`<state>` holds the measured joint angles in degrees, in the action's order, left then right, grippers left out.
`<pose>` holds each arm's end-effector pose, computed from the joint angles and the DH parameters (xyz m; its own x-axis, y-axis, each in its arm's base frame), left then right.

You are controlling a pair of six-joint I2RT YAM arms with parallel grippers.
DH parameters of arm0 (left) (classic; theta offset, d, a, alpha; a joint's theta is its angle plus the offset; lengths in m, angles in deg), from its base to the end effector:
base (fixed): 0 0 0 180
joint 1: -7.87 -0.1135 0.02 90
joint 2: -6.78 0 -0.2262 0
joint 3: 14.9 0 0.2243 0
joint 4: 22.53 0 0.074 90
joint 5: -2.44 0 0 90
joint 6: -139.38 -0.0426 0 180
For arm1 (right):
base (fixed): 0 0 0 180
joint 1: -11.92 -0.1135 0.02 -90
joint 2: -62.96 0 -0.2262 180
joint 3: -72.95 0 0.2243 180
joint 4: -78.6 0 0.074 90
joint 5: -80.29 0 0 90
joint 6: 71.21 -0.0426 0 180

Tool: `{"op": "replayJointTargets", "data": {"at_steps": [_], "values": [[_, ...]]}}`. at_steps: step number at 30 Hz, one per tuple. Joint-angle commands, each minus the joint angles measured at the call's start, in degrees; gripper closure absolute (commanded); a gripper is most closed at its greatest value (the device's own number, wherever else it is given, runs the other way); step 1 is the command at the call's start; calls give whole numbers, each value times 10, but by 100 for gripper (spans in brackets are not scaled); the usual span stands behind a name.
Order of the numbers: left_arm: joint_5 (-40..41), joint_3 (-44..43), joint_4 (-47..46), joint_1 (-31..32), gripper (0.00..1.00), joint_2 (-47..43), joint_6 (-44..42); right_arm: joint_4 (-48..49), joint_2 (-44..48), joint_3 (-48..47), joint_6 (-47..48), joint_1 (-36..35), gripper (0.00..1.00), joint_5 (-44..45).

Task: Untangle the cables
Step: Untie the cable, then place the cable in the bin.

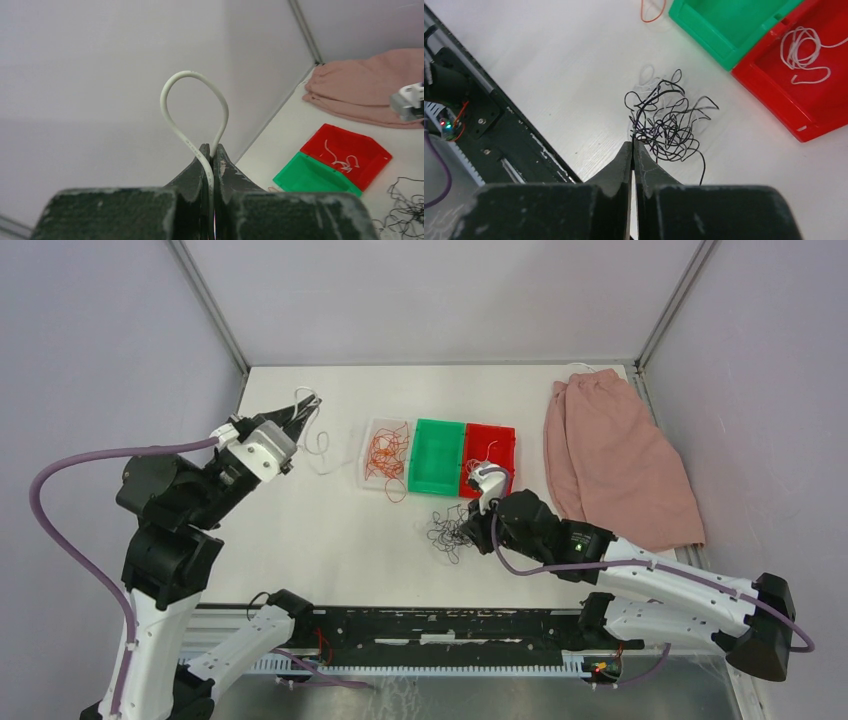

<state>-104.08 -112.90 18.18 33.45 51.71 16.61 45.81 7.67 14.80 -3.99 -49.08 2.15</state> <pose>0.0911 -0.0570 0.4771 0.5220 0.3254 -0.7884 0.4542 0.6763 0.5799 0.1121 0.1842 0.2529 -0.5210 -0.1583 -0.8387 -0.6159 0.7500 0.2410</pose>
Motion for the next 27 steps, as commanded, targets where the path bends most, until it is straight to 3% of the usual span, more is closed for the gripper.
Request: {"op": "replayJointTargets", "data": {"at_steps": [1, 4, 7, 9, 15, 19, 22, 27], "values": [[-127, -12, -4, 0, 97, 2, 48, 66, -2, -27, 5, 2, 90, -100], [-164, -2, -10, 0, 97, 8, 72, 68, -4, -48, 12, 2, 71, -127], [-188, 9, -25, 0, 97, 18, 95, 56, 0, -75, 16, 3, 33, -108], [-202, 14, -26, -1, 97, 25, 104, 45, 2, -100, 21, 3, 24, -99], [-235, 35, -25, 0, 97, 35, 130, 59, -3, -171, 76, 3, 13, -122], [-263, 35, -21, 0, 97, 46, 181, 122, -40, -225, 63, 11, 9, -208], [-275, 27, -6, 0, 97, 50, 205, 172, -90, -267, 35, 15, 9, -262], [-262, 49, -23, 0, 97, 34, 236, 241, -138, -281, 37, 15, 9, -267]]}}
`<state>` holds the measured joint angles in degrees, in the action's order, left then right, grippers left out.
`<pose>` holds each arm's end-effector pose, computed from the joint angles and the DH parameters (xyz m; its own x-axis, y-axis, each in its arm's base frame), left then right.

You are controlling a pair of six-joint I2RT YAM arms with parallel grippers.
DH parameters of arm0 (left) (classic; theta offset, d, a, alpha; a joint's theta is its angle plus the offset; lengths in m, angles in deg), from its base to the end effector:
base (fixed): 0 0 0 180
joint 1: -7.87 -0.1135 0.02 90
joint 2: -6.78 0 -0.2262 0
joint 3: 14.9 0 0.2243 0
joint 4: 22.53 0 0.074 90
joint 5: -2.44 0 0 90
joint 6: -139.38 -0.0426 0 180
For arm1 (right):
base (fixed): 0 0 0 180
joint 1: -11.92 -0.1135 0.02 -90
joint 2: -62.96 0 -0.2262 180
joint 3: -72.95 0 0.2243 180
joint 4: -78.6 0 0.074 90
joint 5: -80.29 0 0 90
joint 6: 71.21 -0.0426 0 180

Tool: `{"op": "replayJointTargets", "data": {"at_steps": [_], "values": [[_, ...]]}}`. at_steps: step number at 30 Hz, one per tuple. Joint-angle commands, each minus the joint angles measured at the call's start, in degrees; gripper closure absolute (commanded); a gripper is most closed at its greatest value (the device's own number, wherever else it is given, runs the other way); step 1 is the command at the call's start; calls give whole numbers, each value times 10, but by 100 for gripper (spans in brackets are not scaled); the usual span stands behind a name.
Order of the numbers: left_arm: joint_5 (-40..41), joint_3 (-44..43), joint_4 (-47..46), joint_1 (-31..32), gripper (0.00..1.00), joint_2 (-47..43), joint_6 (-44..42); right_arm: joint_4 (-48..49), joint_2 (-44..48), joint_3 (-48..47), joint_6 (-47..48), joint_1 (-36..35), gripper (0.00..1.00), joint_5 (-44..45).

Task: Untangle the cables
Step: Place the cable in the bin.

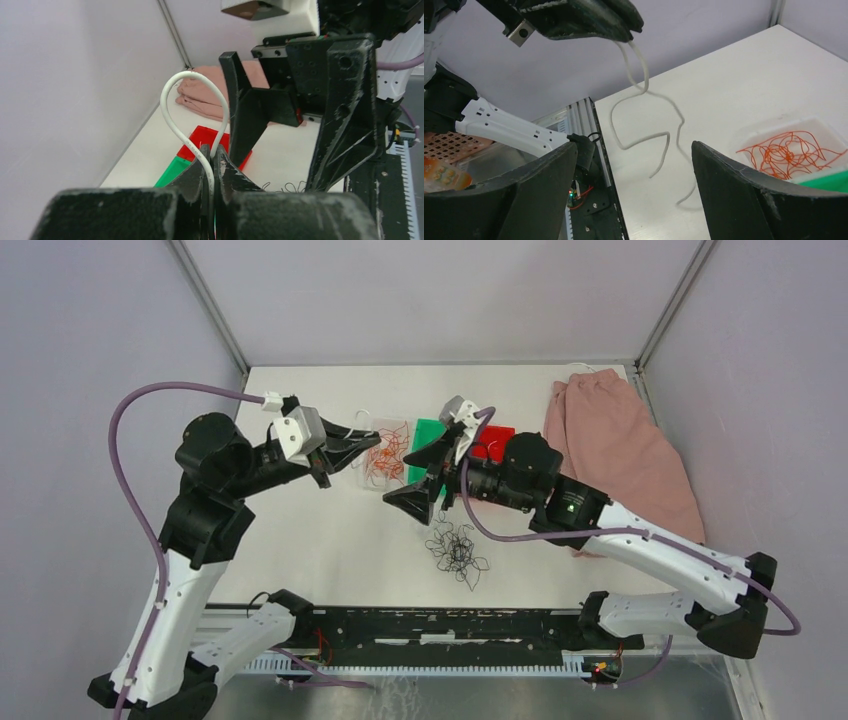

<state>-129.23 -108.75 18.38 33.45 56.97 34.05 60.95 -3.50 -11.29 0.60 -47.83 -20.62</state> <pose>0.1169 -0.0874 0.4472 0.2854 0.0823 -0.9549 0.8773 0.3787 0.2948 0.1236 0.2279 0.3896 -0.2935 0.1052 -0.9502 -0.8968 0.3140 0.3118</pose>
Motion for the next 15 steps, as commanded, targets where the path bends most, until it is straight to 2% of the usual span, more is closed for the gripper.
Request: {"op": "replayJointTargets", "data": {"at_steps": [1, 8, 12, 15], "values": [[-18, 11, -24, 0, 97, -21, 65, 107, -35, -21, -13, 3, 9, -48], [-63, 4, -25, 0, 97, -19, 123, 182, -105, -31, -39, 2, 14, -99], [-54, -3, -44, 0, 97, -18, 166, 248, -138, -36, -87, 3, 16, -150], [-60, -2, -58, 0, 97, -20, 184, 286, -165, -46, -118, 2, 21, -184]]}}
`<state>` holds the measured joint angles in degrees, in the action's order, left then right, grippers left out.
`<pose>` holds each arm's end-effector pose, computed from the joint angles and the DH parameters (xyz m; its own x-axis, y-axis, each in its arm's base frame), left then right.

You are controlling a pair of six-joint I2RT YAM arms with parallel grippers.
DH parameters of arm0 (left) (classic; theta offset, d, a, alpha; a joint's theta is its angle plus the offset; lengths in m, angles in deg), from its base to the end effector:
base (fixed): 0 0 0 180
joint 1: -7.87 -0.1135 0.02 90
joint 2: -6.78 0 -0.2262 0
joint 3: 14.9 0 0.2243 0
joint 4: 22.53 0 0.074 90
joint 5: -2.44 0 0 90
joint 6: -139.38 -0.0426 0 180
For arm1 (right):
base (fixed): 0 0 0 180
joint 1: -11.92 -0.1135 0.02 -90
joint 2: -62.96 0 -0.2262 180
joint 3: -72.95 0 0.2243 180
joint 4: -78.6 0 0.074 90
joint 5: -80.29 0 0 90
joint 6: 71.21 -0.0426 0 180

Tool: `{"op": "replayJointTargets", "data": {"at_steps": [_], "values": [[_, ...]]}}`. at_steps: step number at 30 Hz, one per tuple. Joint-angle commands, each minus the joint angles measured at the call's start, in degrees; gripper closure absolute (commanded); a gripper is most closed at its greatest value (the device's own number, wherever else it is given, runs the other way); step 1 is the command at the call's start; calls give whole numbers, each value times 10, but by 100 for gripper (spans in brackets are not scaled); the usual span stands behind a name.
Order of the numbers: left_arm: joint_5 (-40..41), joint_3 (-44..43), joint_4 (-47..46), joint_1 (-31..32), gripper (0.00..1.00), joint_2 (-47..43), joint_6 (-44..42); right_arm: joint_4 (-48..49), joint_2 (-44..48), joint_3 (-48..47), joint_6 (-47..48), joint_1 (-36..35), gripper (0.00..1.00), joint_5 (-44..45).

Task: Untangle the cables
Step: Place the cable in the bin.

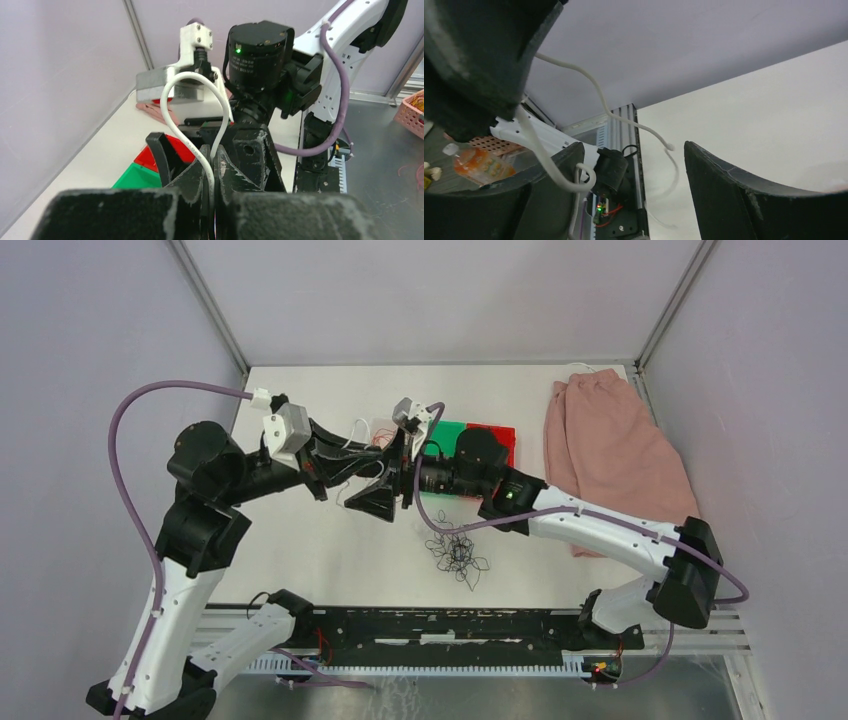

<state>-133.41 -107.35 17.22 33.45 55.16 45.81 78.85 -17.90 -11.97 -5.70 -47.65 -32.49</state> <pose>0.1079 -0.0856 0.4464 0.1267 -0.0126 -0.9919 0.9400 0.3207 0.1160 0.1482 0.2849 0.3612 -0.3760 0.1145 -0.9195 -0.9172 0.0951 0.3869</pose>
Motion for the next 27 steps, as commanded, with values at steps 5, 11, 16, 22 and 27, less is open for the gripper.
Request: {"op": "replayJointTargets", "data": {"at_steps": [5, 11, 16, 22, 27], "values": [[-18, -15, -55, 0, 97, -2, 77, 154, -42, -36, -80, 1, 29, -71], [10, -10, -81, 0, 96, 0, 143, 151, -42, -23, -59, 1, 50, -20], [43, -11, -67, -1, 89, -4, 121, 120, -23, -4, -24, 1, 83, 41], [259, -1, 29, -1, 69, 4, -43, -60, 12, -27, 19, 32, 99, 113], [367, 26, 107, 0, 13, 10, -122, -236, 19, -40, 51, 101, 99, 180]]}}
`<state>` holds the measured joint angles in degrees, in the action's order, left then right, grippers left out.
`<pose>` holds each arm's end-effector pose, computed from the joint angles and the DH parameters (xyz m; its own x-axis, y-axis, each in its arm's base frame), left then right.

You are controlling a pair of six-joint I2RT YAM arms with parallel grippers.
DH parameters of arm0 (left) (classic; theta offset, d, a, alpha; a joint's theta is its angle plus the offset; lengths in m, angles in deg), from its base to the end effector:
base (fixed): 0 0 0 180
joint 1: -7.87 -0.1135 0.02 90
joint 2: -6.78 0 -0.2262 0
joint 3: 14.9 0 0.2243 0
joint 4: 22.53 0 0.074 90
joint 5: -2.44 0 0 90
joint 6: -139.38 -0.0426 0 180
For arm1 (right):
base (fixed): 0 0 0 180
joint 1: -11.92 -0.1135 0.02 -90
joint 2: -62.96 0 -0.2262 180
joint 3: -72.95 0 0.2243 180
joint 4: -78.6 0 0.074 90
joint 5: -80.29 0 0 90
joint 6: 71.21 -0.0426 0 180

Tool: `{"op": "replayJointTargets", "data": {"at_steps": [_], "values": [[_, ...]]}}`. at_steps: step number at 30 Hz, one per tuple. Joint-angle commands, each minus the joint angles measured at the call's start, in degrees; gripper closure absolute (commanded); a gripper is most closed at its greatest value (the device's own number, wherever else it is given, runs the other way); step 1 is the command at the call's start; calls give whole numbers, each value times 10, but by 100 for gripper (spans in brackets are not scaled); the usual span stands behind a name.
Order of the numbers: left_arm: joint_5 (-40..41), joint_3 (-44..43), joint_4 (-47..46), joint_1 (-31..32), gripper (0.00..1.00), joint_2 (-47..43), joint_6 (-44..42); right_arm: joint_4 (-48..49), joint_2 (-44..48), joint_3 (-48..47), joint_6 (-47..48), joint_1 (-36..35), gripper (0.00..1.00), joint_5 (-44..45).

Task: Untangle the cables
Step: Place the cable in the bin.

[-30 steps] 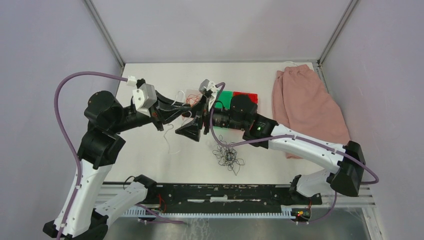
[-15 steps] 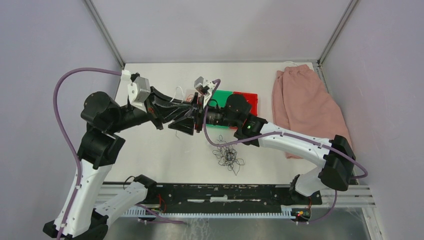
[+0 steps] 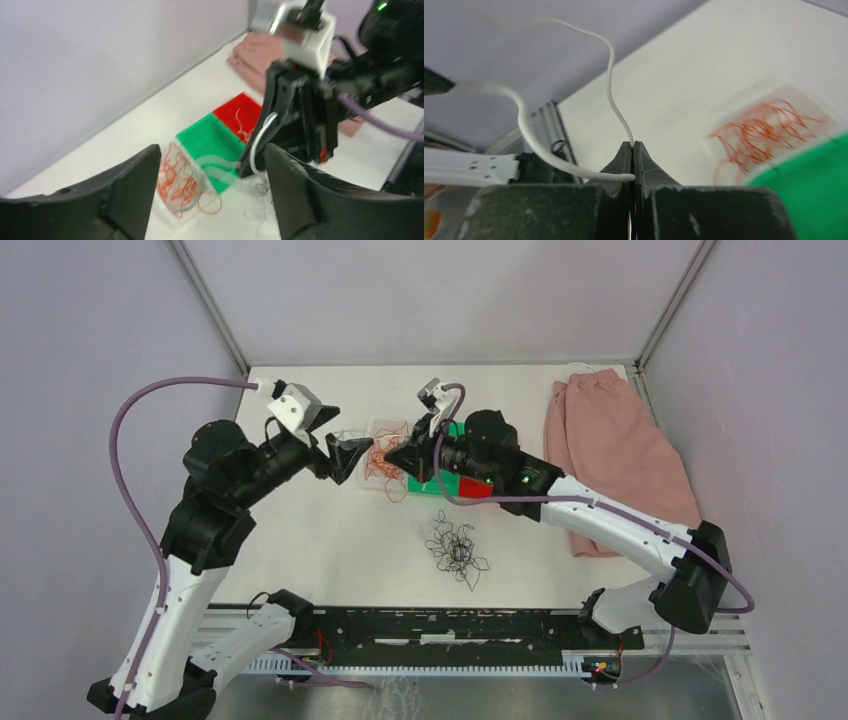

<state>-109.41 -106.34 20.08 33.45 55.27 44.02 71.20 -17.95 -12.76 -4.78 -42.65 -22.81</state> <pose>0.1265 -0.0781 0.4364 0.0741 0.0606 -0.9954 0.7327 0.6738 0.0956 0.1795 0.2689 0.3504 -0.3939 0.1181 -0.9115 -0.8372 0.3632 0.4089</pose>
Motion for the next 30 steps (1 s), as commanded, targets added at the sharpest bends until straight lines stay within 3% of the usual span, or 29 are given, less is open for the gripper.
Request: {"op": "replayJointTargets", "data": {"at_steps": [1, 2, 8, 16, 25, 30], "values": [[125, 14, 102, 0, 4, 15, -113, -188, 19, -29, 48, 66, 99, 98], [120, 8, 123, 0, 0, 22, -118, -212, 19, -26, 54, 78, 99, 116], [54, -23, 196, 0, 1, 47, -128, -313, 11, -18, 64, 152, 99, 212], [22, -31, 195, 1, 1, 39, -135, -323, -43, -34, 91, 205, 99, 317], [11, -32, 183, 1, 1, 25, -140, -314, -126, -41, 57, 237, 99, 367], [2, -34, 179, 0, 1, 23, -141, -340, -154, -65, 41, 237, 93, 399]]}}
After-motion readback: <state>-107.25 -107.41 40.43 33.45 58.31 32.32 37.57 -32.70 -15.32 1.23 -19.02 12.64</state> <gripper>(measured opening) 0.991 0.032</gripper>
